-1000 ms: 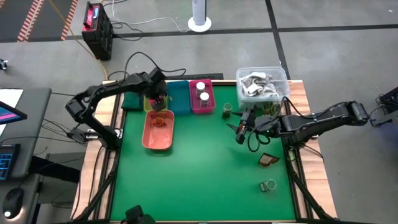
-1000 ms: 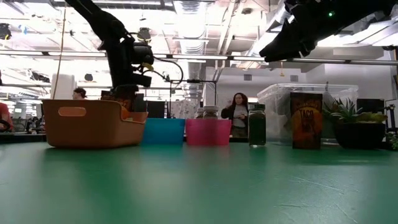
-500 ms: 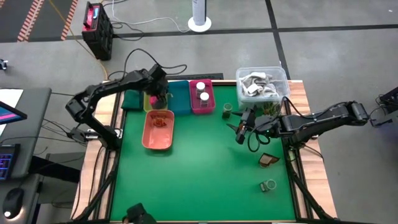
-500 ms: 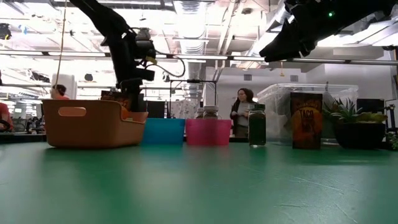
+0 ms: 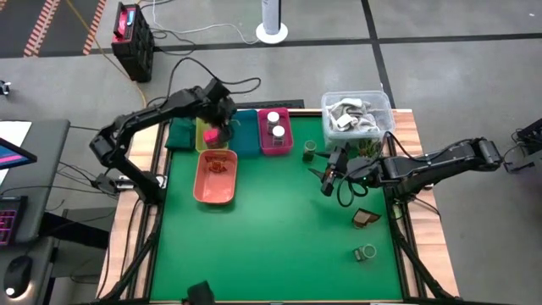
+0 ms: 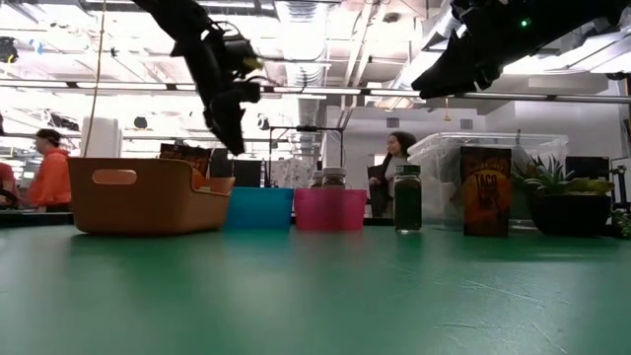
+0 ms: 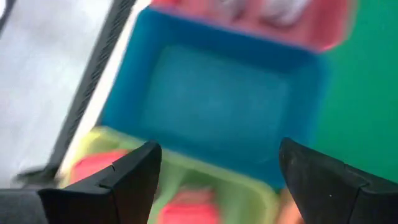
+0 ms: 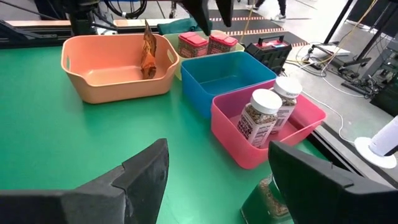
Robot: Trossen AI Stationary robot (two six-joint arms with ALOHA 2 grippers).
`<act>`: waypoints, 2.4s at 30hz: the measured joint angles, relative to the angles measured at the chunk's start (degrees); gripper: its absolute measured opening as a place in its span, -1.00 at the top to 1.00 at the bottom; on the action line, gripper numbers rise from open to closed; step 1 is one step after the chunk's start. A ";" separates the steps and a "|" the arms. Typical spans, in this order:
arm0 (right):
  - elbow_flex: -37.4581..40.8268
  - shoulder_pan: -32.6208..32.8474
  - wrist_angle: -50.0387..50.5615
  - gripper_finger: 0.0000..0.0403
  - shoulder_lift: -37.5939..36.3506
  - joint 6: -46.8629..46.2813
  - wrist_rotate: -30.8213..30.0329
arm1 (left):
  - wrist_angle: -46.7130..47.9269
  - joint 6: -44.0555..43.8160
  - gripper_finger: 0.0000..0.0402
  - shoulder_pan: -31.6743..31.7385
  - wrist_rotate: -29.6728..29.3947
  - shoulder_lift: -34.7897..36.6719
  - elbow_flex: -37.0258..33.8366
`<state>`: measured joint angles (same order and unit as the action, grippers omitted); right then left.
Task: Sort spices by type
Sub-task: Put the top green seasoning bottle into the blue bin
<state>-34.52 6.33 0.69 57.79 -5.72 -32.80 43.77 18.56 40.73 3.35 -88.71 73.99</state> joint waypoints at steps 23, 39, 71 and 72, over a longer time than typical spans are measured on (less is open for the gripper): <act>0.06 -2.37 9.80 -0.50 -1.95 -7.69 1.88 | -17.83 -0.61 -0.54 -20.50 -1.35 -12.92 9.49; 0.06 -0.39 19.78 -0.50 -8.73 -13.94 -0.31 | -29.16 1.60 -0.54 -22.04 4.34 -28.09 21.64; -0.03 -0.20 15.06 -0.50 -8.77 -11.38 -5.09 | -42.54 -5.13 -0.54 -23.51 -1.24 -32.87 19.84; -0.03 -0.20 14.52 -0.50 -8.77 -10.95 -5.09 | -42.73 -5.11 -0.54 -23.51 -1.24 -32.82 19.91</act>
<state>-34.54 6.13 15.22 49.01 -16.66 -37.89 1.04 13.45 17.21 2.11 -121.52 93.90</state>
